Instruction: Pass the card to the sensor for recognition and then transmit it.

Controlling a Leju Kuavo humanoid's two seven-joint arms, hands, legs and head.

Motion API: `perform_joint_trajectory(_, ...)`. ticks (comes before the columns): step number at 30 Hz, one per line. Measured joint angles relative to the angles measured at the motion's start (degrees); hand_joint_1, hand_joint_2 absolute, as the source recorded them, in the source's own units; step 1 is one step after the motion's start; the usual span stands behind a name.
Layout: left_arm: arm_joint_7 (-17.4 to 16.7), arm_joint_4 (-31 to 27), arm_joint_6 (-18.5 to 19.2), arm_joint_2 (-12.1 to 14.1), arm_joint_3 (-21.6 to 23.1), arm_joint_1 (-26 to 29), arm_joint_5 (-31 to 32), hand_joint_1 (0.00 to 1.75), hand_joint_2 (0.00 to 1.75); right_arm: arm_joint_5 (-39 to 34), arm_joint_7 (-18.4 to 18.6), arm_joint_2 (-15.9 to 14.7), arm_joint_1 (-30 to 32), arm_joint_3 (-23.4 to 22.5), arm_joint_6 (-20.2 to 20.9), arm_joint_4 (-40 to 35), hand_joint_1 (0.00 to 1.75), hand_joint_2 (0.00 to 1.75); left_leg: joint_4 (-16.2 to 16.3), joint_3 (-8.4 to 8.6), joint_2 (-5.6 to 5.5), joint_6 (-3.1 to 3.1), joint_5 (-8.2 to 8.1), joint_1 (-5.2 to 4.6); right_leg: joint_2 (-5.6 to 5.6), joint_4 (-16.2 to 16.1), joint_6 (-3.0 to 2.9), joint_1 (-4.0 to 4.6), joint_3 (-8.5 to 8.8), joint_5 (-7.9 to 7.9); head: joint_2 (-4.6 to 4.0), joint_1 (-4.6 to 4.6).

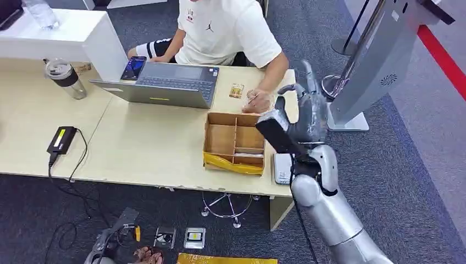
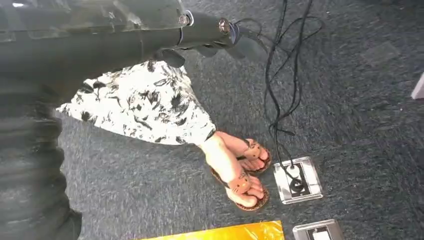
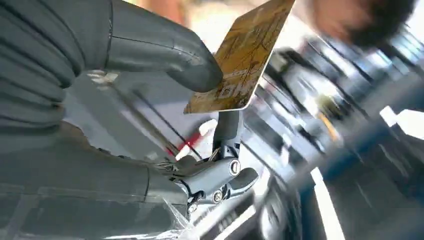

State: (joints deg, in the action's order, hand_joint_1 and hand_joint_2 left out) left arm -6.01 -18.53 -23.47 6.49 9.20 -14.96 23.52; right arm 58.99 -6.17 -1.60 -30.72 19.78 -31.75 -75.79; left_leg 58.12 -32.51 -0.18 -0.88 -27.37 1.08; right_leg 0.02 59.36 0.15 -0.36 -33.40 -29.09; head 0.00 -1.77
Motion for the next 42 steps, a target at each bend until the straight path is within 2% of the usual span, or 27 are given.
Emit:
perform_joint_trajectory(1,0.1,0.0,0.2,-0.1,-0.1,0.0,0.1,0.00,1.75,-1.5,-1.3,0.0,-0.5,-0.8,-2.4,-2.8,1.75,1.75,0.0,0.00,0.00,0.00,0.00,-0.01,0.00,0.0,0.00,-0.01,0.00,0.00,0.00,-0.04)
perform_joint_trajectory(4,0.8,0.0,0.6,-0.4,-0.3,-0.1,0.1,0.00,1.75,-5.5,-3.7,0.0,-1.9,-3.0,-5.8,-11.3,1.75,1.75,0.0,0.01,0.00,0.00,0.00,-0.03,-0.01,0.0,0.00,-0.04,0.01,0.00,0.00,-0.02)
perform_joint_trajectory(6,1.3,0.0,0.6,-0.6,-0.3,-0.3,-0.1,0.00,1.75,-6.8,-4.4,0.2,-2.8,-3.3,-6.0,-16.3,1.75,1.75,0.0,0.02,0.02,0.00,0.00,-0.03,0.01,0.0,0.00,-0.03,0.01,0.00,0.00,-0.02)
perform_joint_trajectory(11,2.6,0.1,0.6,-1.2,-1.3,-0.9,-0.7,0.00,1.75,-7.0,-5.8,2.2,-4.9,-3.1,-4.3,-24.7,1.75,1.75,0.0,-0.07,0.00,0.00,0.00,-0.01,-0.02,0.1,0.00,-0.02,0.04,0.00,0.00,-0.04)
perform_joint_trajectory(13,2.9,0.2,0.4,-1.4,-1.4,-1.2,-0.7,0.00,1.75,-4.8,-4.6,3.5,-7.5,-2.2,0.1,-23.0,1.75,1.75,-0.1,-0.04,0.12,-0.01,0.00,-0.01,0.09,0.1,-0.02,-0.02,0.02,0.01,0.00,-0.04)
perform_joint_trajectory(14,2.9,0.2,0.2,-1.5,-1.4,-1.5,-0.7,0.00,1.75,-3.3,-4.5,4.4,-9.2,-1.3,2.5,-20.2,1.75,1.75,-0.1,-0.06,0.11,-0.01,0.00,0.00,0.05,0.1,-0.03,-0.01,0.02,0.02,0.00,0.00)
perform_joint_trajectory(16,2.9,0.2,0.1,-1.8,-1.4,-1.9,-0.6,0.00,1.75,-2.7,-4.5,6.3,-13.1,-0.4,3.6,-13.0,1.75,1.75,-0.1,-0.10,-0.03,-0.02,0.12,0.02,-0.06,0.1,-0.05,0.01,0.01,0.04,0.00,-0.02)
perform_joint_trajectory(17,2.9,0.2,0.1,-1.9,-1.4,-2.0,-0.2,0.00,1.75,-1.4,-3.3,7.6,-15.6,0.2,4.4,-6.7,1.75,1.75,-0.1,-0.13,-0.12,-0.05,0.17,0.02,-0.14,0.1,-0.05,0.02,0.00,0.05,0.00,-0.04)
perform_joint_trajectory(21,2.4,0.2,0.1,-2.3,-1.4,-2.7,1.0,0.00,1.75,4.0,-1.0,10.8,-22.3,2.3,4.8,11.2,1.75,1.75,0.0,-0.25,-0.50,-0.07,0.26,0.04,-0.47,0.1,-0.04,0.04,-0.02,0.07,0.00,0.00)
perform_joint_trajectory(24,1.4,0.2,0.0,-2.8,-1.3,-3.3,1.6,0.00,1.75,7.2,1.5,12.9,-25.8,4.0,8.3,23.7,1.75,1.75,0.0,-0.27,-0.67,-0.07,0.30,0.04,-0.63,0.1,-0.04,0.05,-0.02,0.06,0.00,-0.07)
perform_joint_trajectory(29,0.4,0.2,-0.2,-3.2,-1.3,-3.7,2.6,0.00,1.75,12.6,4.9,14.2,-28.4,6.4,13.0,34.2,1.75,1.75,0.0,-0.35,-0.65,-0.08,0.25,0.04,-0.56,0.1,-0.05,0.04,-0.11,0.04,0.00,-0.07)
perform_joint_trajectory(34,-0.3,0.2,-0.2,-3.5,-1.3,-3.9,3.1,0.00,1.75,15.1,5.9,14.3,-29.8,8.4,13.7,40.9,1.75,1.75,0.0,-0.36,-0.58,-0.07,0.22,0.03,-0.47,0.0,-0.05,0.03,-0.15,0.04,0.00,-0.04)
perform_joint_trajectory(35,-0.4,0.2,-0.2,-3.5,-1.3,-3.9,3.1,0.00,1.75,15.6,6.0,14.3,-30.1,8.8,13.8,42.1,0.00,1.75,0.0,-0.35,-0.57,-0.07,0.22,0.03,-0.45,0.0,-0.05,0.03,-0.15,0.05,0.00,-0.02)
perform_joint_trajectory(42,-0.7,0.2,-0.2,-3.6,-1.3,-4.0,3.2,0.00,1.75,18.3,7.2,14.3,-30.3,11.2,14.0,46.8,0.00,1.75,0.0,-0.31,-0.53,-0.07,0.23,0.04,-0.38,0.1,-0.05,0.04,-0.17,0.05,0.00,-0.04)
